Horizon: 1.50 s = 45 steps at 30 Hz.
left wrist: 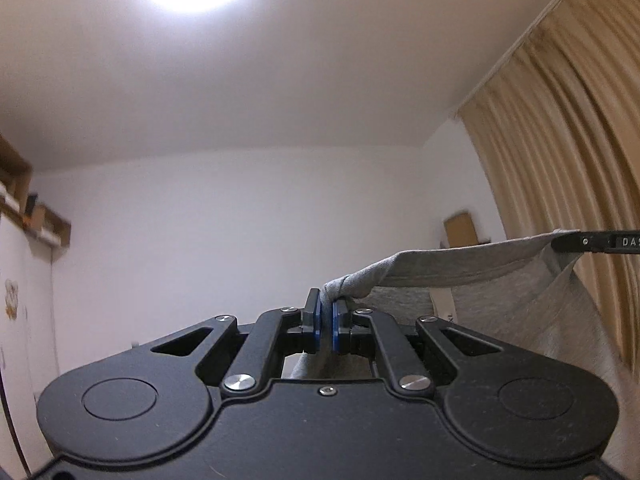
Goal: Fold clothes
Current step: 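Lift the grey sweatshirt high with both tools to shake it open, then lower the sweatshirt onto the bed with both tools and open them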
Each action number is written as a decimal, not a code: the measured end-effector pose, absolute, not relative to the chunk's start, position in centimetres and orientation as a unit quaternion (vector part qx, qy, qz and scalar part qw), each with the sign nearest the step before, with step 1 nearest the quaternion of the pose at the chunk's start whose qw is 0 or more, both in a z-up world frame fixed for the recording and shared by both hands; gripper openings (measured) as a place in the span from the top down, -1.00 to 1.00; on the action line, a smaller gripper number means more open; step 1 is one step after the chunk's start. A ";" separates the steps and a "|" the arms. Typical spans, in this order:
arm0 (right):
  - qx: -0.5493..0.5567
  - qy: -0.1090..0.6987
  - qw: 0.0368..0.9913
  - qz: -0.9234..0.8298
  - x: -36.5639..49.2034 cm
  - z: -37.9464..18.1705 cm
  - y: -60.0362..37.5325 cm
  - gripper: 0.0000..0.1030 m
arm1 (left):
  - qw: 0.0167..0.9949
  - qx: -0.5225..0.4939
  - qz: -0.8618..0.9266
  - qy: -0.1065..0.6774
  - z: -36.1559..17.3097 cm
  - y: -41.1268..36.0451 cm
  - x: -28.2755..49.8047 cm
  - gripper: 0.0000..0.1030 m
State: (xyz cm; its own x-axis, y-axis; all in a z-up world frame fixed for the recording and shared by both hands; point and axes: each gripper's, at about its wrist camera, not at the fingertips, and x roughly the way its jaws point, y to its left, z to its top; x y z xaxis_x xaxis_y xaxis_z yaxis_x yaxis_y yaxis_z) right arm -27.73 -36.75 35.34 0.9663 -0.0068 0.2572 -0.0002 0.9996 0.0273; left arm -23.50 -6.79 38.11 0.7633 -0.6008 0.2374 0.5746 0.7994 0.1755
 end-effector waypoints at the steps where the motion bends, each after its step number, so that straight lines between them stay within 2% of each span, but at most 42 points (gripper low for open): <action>1: 0.015 -0.118 0.993 -0.005 -26.5 34.7 -37.2 0.97 | 0.940 0.047 -0.314 -0.127 37.3 -7.5 -22.2 0.89; 8: 0.029 -0.037 0.998 -0.031 -17.5 29.8 -40.1 0.97 | 0.948 0.055 -0.314 -0.014 28.8 -14.9 -9.5 0.89; 16: 0.072 0.053 0.994 -0.068 -2.0 16.3 -42.2 0.97 | 0.945 0.058 -0.302 0.108 16.5 -23.5 5.7 0.89; 20: 0.078 0.092 0.989 -0.082 2.5 8.9 -42.9 0.97 | 0.936 0.073 -0.303 0.163 9.8 -27.4 11.2 0.89; 22: 0.081 0.122 0.986 -0.080 4.1 6.2 -43.1 0.96 | 0.931 0.065 -0.302 0.195 6.7 -26.2 12.7 0.86; 25: 0.096 0.168 0.979 -0.069 5.4 3.0 -42.5 0.85 | 0.919 0.038 -0.298 0.256 2.8 -20.8 14.8 0.62; 26: 0.098 0.184 0.976 -0.067 5.3 2.3 -42.3 0.77 | 0.919 0.039 -0.295 0.260 1.8 -19.6 14.8 0.46; 27: 0.099 0.198 0.973 -0.065 5.1 1.7 -42.1 0.63 | 0.920 0.041 -0.288 0.262 1.1 -18.3 15.1 0.17; 28: 0.096 0.206 0.972 -0.064 4.6 1.0 -42.0 0.55 | 0.920 0.041 -0.289 0.263 0.9 -17.3 14.8 0.02; 29: 0.093 0.211 0.971 -0.062 3.8 0.4 -41.7 0.38 | 0.919 0.040 -0.290 0.265 0.7 -16.3 14.5 -0.08; 30: 0.096 0.210 0.971 -0.063 2.9 0.2 -41.4 0.24 | 0.918 0.040 -0.291 0.266 0.5 -15.3 14.2 -0.08; 33: 0.128 0.202 0.968 -0.075 -0.2 -0.7 -41.9 0.06 | 0.920 -0.004 -0.281 0.272 -0.6 -11.2 12.1 -0.15; 36: 0.162 0.199 0.963 -0.081 -3.2 -1.6 -41.8 0.01 | 0.918 -0.044 -0.266 0.291 -2.0 -9.0 11.0 -0.17; 45: 0.191 0.224 0.955 -0.034 -4.8 -5.0 -38.3 -0.03 | 0.919 -0.051 -0.189 0.342 -8.5 -4.7 10.4 -0.16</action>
State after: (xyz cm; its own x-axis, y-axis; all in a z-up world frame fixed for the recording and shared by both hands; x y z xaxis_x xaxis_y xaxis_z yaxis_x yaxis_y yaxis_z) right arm -4.78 -38.27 -4.97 0.8973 0.0213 -0.4408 0.1503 0.9244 0.3506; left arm 10.41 -4.70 -8.52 0.6940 -0.3827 -0.6098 0.3128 0.9232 -0.2235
